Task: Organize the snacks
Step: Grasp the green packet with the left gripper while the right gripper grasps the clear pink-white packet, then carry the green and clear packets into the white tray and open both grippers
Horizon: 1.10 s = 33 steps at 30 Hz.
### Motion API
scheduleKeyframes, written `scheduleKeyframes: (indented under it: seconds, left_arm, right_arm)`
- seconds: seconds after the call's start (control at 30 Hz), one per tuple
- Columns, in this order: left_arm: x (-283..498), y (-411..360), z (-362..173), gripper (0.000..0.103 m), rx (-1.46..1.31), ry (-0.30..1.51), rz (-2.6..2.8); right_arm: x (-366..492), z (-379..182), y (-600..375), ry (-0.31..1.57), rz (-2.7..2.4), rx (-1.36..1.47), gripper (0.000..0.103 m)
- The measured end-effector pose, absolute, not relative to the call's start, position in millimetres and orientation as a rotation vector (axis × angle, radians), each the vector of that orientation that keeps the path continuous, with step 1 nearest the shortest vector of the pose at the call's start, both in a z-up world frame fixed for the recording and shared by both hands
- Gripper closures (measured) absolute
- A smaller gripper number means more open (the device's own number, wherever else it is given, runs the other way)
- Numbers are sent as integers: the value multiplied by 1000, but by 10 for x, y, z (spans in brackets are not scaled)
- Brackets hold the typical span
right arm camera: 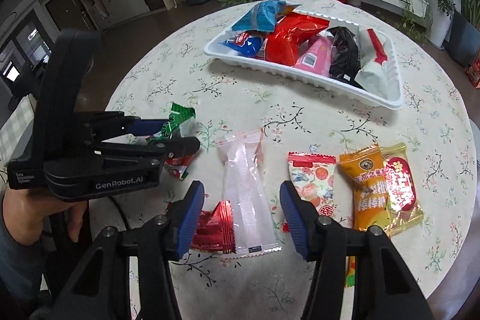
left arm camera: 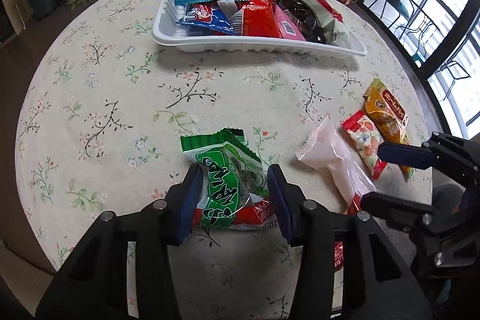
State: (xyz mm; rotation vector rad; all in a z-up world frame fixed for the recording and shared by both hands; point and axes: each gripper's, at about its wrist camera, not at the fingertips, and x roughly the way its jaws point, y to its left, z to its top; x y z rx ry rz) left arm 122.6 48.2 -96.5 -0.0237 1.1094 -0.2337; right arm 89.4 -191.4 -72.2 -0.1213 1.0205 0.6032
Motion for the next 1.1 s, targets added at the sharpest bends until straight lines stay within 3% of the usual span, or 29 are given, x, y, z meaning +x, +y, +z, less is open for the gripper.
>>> scheduleKeyframes:
  seconds: [0.1,0.27,0.67,0.87,1.1]
  left_arm:
    - [1234,434,-993,60,7,1099,-238]
    - [1236,507,-992,67,1,1088,-260]
    - [1132,589,-984,69,24,1090,-298]
    - [1075,594,-964,72,35,1080,-304]
    - [1043,605,-935,76,37,1066,-311]
  right_arm:
    - [916,-784,-1863,1041,607,-147,48]
    - [998,-845,-1799,1064,623,-161,61]
    - [1056,-1009,-1639,1100,605,-263,65]
    - [1061,-985,-1635,1097,608,-248,78]
    - [1039,-907,-1718,1078,617,-176,80]
